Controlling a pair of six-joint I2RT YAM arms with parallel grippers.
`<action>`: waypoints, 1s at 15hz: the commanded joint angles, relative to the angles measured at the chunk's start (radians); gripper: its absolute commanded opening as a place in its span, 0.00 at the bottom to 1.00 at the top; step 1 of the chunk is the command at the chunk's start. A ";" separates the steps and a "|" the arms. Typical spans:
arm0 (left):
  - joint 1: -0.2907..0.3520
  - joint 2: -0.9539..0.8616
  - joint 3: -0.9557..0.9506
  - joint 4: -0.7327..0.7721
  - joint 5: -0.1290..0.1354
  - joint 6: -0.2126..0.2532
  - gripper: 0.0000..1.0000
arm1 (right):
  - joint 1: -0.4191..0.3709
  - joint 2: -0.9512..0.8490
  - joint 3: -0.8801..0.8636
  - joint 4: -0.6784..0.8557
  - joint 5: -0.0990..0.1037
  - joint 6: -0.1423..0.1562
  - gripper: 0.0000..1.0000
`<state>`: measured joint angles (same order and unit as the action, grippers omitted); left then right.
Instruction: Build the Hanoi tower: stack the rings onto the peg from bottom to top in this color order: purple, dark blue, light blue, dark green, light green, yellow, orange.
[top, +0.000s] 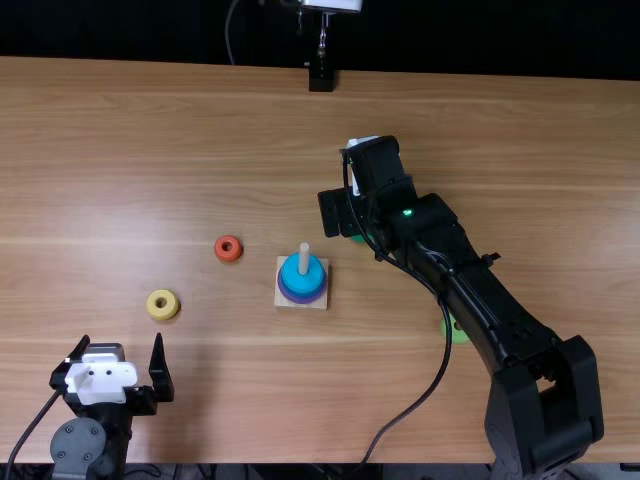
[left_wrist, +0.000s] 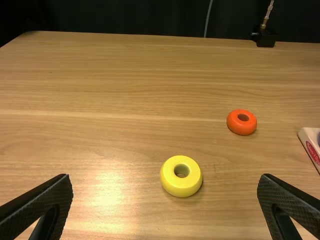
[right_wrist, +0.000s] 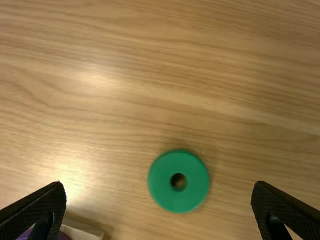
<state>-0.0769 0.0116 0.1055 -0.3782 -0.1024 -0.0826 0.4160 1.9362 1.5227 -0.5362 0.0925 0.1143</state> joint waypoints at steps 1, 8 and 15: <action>0.000 -0.012 -0.105 -0.086 -0.008 0.000 1.00 | -0.016 -0.034 0.002 -0.001 0.014 0.022 1.00; 0.000 -0.012 -0.105 -0.084 -0.008 0.000 1.00 | -0.026 0.066 0.001 0.003 0.014 0.024 1.00; 0.000 -0.012 -0.105 -0.084 -0.008 0.000 1.00 | -0.052 0.150 0.001 -0.030 0.016 0.022 1.00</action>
<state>-0.0769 0.0116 0.1055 -0.3786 -0.1020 -0.0830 0.3809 2.0590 1.5227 -0.5644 0.0944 0.1261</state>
